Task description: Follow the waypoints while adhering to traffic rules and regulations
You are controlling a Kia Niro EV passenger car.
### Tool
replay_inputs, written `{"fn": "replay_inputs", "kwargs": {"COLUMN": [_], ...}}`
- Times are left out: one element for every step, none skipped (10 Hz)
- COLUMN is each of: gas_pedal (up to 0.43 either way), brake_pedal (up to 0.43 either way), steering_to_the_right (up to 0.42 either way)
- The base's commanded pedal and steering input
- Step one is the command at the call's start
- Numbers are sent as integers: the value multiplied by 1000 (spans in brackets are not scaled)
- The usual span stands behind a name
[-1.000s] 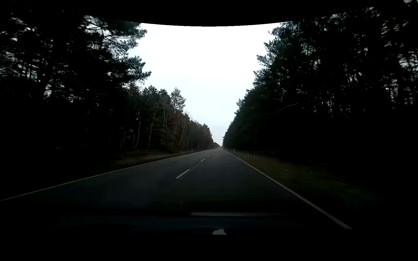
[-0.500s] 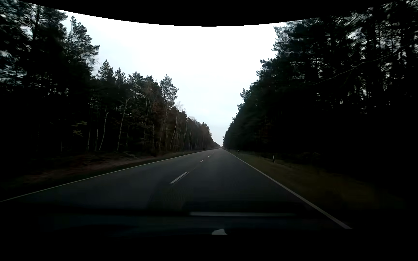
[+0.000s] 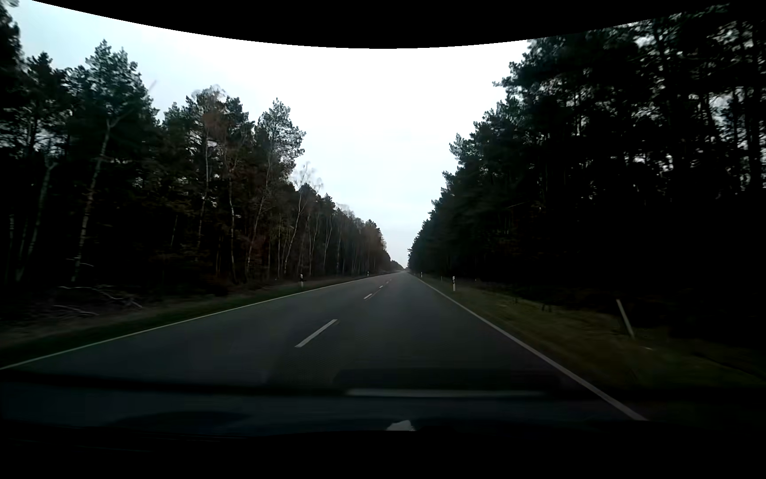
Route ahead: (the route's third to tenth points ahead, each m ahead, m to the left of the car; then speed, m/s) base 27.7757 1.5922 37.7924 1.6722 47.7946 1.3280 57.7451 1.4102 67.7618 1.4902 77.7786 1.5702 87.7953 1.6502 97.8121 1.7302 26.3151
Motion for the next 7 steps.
{"fn": "replay_inputs", "kwargs": {"gas_pedal": [370, 370, 370, 370, 370, 370, 370], "brake_pedal": [0, 0, 0, 0, 0, 0, 0], "steering_to_the_right": [1, 1, 1, 0, 1, 1, 1]}}
